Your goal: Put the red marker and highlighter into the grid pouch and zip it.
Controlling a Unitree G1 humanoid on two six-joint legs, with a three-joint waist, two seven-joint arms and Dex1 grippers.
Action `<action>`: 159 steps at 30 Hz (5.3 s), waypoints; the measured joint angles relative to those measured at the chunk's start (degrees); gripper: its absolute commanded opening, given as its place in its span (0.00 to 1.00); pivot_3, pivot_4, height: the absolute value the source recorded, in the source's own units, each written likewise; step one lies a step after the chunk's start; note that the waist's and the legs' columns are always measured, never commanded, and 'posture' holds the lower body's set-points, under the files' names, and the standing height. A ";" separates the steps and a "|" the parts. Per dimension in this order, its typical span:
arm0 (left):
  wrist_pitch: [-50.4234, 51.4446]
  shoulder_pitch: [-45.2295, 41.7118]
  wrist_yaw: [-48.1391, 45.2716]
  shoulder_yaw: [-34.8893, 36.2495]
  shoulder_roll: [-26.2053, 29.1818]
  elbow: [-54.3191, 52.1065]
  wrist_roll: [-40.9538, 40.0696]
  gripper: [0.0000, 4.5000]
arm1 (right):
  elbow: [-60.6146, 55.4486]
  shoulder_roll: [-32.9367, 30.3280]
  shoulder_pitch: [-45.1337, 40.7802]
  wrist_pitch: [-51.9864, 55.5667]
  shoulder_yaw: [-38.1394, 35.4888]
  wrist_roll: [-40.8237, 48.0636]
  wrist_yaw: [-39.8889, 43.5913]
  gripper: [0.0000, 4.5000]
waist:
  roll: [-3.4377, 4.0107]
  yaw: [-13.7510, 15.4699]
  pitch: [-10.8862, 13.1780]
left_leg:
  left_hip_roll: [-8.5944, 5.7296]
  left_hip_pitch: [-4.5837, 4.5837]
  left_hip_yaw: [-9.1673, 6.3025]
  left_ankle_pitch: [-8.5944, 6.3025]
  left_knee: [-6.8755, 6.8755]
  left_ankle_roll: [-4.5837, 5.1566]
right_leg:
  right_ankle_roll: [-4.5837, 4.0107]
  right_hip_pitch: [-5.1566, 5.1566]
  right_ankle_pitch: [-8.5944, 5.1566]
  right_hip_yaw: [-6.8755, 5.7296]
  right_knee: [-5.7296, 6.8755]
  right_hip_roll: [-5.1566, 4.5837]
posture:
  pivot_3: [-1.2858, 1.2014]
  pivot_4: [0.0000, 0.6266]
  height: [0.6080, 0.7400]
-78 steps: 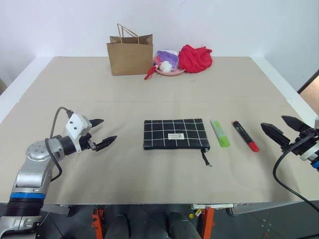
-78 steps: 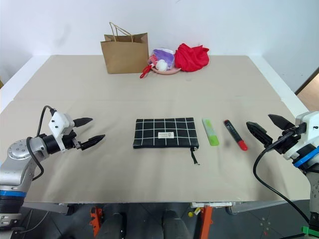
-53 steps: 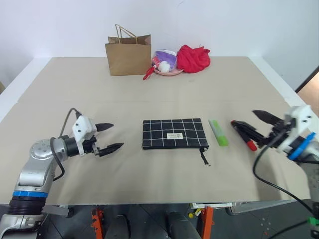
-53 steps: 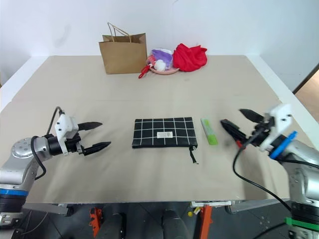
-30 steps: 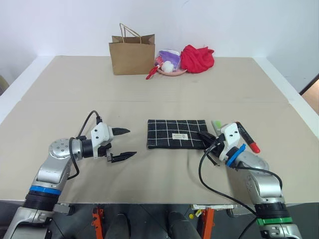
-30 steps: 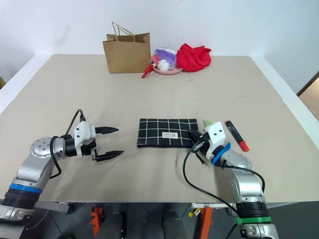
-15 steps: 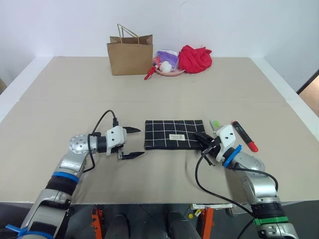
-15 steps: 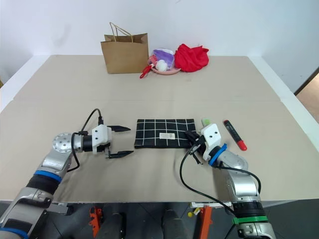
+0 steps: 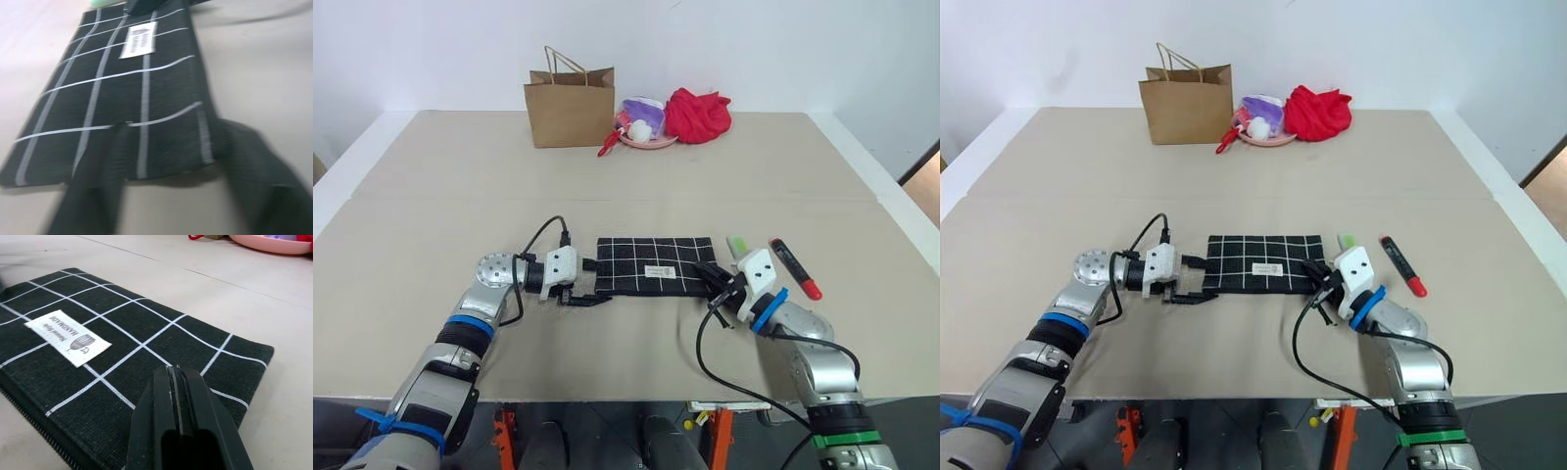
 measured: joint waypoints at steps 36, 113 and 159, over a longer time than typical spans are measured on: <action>32.68 6.43 3.89 5.13 2.06 -26.35 -10.09 0.00 | -23.43 -4.18 21.23 5.76 -7.36 11.13 4.02 0.97 | 0.14 0.04 0.07 | -0.02 -0.06 -0.42 0.20 0.05 0.08 | -0.45 0.06 -0.11 -0.36 0.07 0.01 | 0.52 0.24 1.00; 35.87 8.88 7.47 4.01 1.58 -31.90 -10.63 0.00 | -14.74 -5.07 10.94 -1.54 -4.52 9.45 8.69 0.01 | 0.15 0.14 0.07 | -0.02 -0.11 -0.43 0.16 -0.02 0.10 | -0.15 0.04 -0.07 -0.36 0.07 0.03 | 0.52 0.24 1.00; 36.40 8.95 8.93 3.38 0.86 -32.53 -11.28 0.00 | -20.55 -2.70 -3.48 12.46 7.22 7.95 5.01 0.01 | 0.16 0.14 0.08 | -0.02 -0.16 -0.44 0.17 -0.03 0.10 | -0.14 -0.02 -0.05 -0.36 0.06 0.04 | 0.52 0.24 1.00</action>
